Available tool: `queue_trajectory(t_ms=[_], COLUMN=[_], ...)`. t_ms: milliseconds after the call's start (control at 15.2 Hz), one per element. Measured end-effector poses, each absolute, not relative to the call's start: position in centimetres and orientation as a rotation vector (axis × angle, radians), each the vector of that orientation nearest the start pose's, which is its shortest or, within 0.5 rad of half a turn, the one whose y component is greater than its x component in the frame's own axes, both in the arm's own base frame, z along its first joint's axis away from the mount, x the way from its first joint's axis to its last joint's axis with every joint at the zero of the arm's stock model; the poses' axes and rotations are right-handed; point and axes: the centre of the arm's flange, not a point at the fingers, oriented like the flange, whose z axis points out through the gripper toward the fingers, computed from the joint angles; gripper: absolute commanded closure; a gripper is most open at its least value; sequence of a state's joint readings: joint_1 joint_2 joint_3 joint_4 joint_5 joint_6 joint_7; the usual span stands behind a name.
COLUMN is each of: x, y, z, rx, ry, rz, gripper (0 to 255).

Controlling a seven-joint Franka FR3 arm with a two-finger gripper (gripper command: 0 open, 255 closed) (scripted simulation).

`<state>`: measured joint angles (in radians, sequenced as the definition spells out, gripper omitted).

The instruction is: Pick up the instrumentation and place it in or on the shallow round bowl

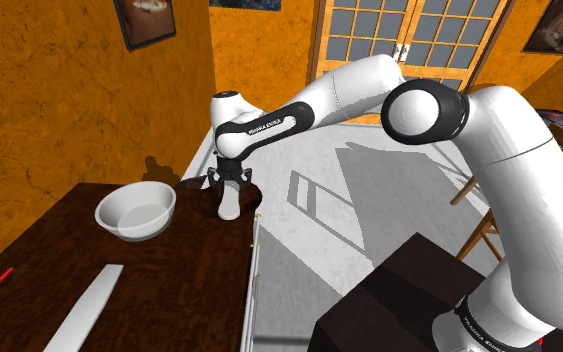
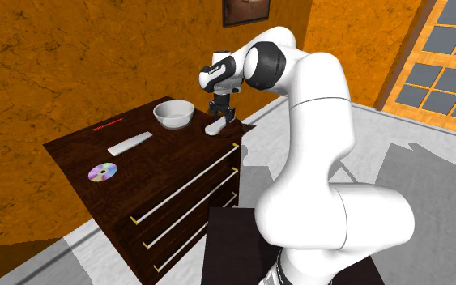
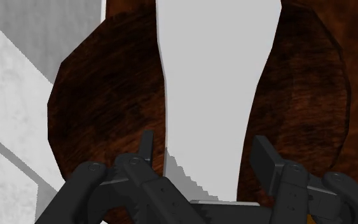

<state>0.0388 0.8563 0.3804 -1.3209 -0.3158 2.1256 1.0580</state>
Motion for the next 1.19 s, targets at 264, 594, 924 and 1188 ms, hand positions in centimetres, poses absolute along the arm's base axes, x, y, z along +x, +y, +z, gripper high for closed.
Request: queue_trajectory(t_ms=[264,594,924,1188], x=[70.8,70.7,70.8,70.7], y=[22.7,22.7,22.6,22.6], z=[24.4,24.3,27.0,29.2], rx=[-2.985,-2.986,-2.986,-2.985], ry=[0.915,0.915,0.915,0.915], rz=[0.002,0.004,0.003,0.003], gripper=[255,0,0,0])
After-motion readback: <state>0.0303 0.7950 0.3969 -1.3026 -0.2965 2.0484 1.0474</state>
